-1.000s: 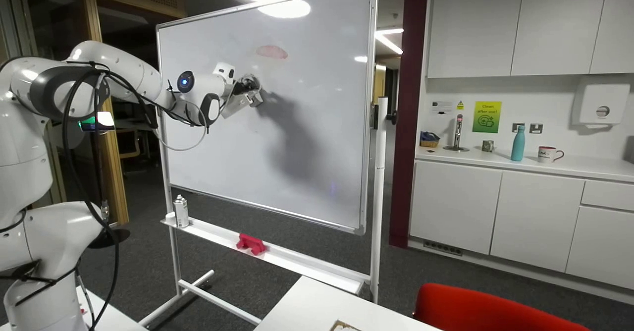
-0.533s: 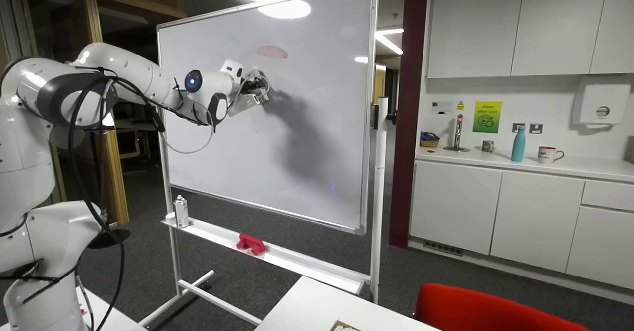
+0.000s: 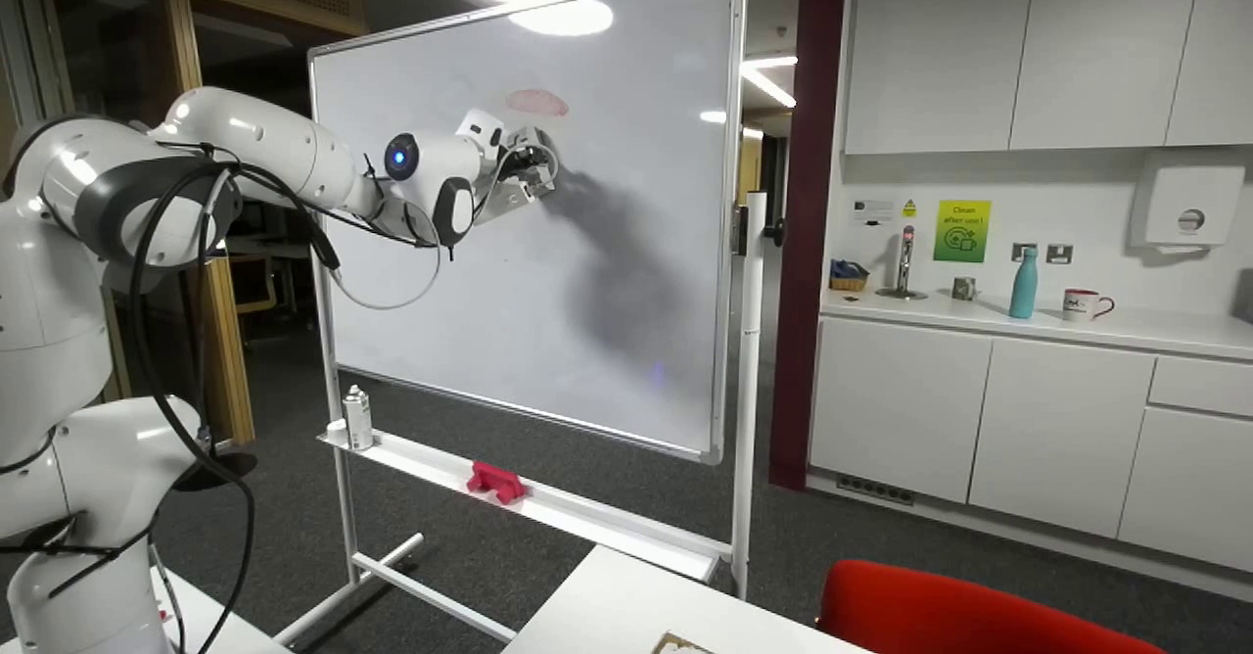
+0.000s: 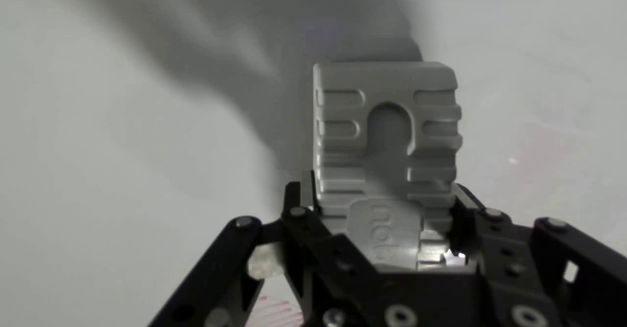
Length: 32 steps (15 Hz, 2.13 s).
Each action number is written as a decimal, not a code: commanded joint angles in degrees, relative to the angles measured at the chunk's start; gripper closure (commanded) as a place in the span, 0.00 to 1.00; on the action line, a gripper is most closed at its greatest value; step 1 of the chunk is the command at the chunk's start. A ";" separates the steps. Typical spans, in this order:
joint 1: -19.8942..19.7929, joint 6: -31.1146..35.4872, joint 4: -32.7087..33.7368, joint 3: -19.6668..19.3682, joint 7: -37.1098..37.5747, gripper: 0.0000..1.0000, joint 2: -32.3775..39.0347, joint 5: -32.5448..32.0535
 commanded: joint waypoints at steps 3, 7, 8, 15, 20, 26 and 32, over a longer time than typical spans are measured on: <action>2.54 0.00 4.65 -2.44 1.22 0.65 -2.45 -1.84; 3.78 -0.02 4.53 -2.65 0.68 0.65 -2.42 -2.70; 4.21 -0.02 4.14 -2.78 0.50 0.65 -2.11 -3.03; 8.78 -0.01 2.91 -4.16 -0.51 0.65 -2.07 -6.27; 10.65 0.03 0.33 -4.89 -1.61 0.65 -1.65 -8.80; 11.74 0.14 -1.07 -5.12 -2.75 0.65 -1.64 -10.72; 9.53 -0.25 1.42 -2.63 -2.10 0.65 -1.24 -10.42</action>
